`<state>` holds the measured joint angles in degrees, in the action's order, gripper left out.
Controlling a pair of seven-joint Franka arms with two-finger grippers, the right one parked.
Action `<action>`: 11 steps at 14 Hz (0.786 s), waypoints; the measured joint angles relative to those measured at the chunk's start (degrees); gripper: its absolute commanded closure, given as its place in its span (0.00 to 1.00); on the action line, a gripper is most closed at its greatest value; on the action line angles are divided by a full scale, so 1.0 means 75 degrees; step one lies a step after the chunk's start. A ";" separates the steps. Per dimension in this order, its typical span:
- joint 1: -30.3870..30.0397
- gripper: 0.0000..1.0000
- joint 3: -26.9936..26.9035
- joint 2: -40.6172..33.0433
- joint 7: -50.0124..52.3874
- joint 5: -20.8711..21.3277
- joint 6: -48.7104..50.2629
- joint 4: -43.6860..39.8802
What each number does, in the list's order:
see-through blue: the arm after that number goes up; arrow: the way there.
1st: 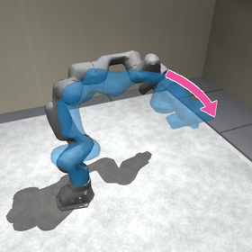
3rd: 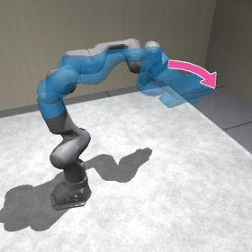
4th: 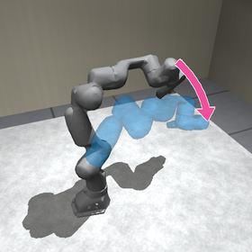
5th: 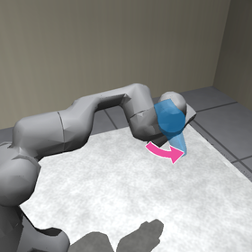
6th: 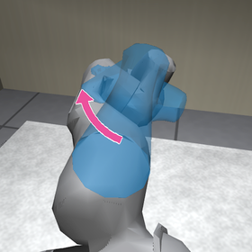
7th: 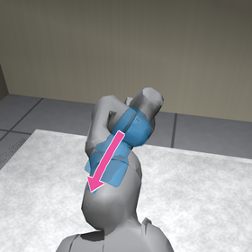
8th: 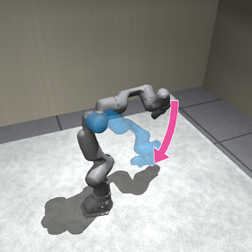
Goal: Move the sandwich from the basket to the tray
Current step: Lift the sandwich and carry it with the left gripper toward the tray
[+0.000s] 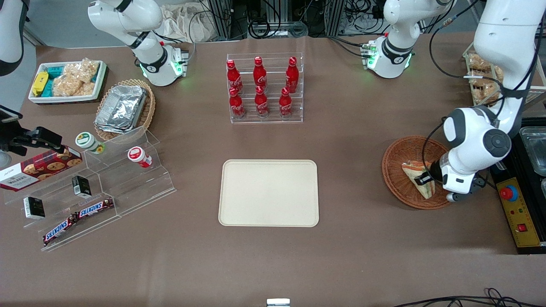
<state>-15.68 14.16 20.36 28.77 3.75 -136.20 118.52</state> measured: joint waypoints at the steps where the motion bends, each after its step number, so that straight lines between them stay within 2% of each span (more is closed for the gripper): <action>1: 0.0082 0.91 0.0017 -0.0130 0.0000 0.0001 0.0915 -0.0459; 4: 0.0320 0.91 0.0175 -0.0444 0.0065 -0.0006 0.3674 -0.2341; 6: 0.0397 0.91 0.0421 -0.0509 0.0170 -0.0012 0.5027 -0.3593; 8: 0.0460 0.91 0.0688 -0.0512 0.0188 -0.0013 0.5768 -0.4419; 11: 0.0548 0.91 0.1144 -0.0457 0.0180 -0.0018 0.5893 -0.4672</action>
<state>-11.58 22.74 16.93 30.12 3.62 -92.00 83.49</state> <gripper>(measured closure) 0.837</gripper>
